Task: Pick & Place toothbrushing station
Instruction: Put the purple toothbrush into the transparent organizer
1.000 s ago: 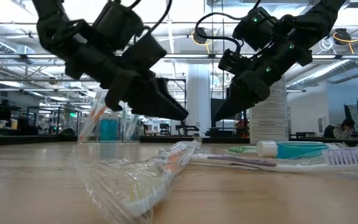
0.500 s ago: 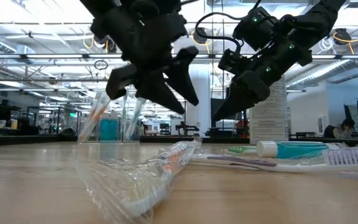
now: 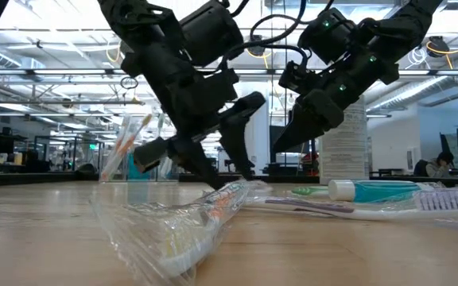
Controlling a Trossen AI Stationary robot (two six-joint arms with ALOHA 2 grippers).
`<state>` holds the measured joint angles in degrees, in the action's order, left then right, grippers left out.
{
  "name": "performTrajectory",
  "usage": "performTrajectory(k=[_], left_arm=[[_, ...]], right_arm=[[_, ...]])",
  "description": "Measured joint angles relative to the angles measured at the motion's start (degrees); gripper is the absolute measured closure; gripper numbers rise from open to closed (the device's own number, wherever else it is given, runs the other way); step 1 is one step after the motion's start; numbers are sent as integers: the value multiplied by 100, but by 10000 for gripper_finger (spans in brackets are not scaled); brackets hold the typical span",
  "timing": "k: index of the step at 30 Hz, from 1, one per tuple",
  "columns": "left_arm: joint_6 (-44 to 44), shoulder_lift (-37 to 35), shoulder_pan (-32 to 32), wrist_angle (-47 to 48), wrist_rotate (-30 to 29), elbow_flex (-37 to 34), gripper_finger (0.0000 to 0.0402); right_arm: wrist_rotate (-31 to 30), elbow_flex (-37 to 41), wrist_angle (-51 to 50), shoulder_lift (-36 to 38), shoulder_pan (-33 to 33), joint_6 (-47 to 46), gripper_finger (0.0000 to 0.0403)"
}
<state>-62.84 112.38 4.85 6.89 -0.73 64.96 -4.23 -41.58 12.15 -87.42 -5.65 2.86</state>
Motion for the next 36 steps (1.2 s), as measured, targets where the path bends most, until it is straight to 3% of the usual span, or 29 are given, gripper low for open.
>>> performTrajectory(k=[6, 16, 21, 24, 32, 36], left_arm=[[-272, 117, 29, 178, 26, 16, 249], [797, 104, -11, 271, -116, 3, 385], [832, 43, 148, 504, -722, -4, 383], [845, -149, 260, 816, -801, -25, 387], [3698, -1535, 141, 2177, -982, -26, 399], [4244, -2324, 9, 2604, -1958, -75, 398]], right_arm=[[-5, 1, 0, 0, 0, 89, 240], [-8, 0, 0, 0, 0, 95, 240], [-6, 0, -3, 0, 0, 91, 240], [-6, 0, -18, 0, 0, 91, 240], [-4, 0, -29, 0, 0, 87, 240], [-4, 0, -16, 0, 0, 87, 240]])
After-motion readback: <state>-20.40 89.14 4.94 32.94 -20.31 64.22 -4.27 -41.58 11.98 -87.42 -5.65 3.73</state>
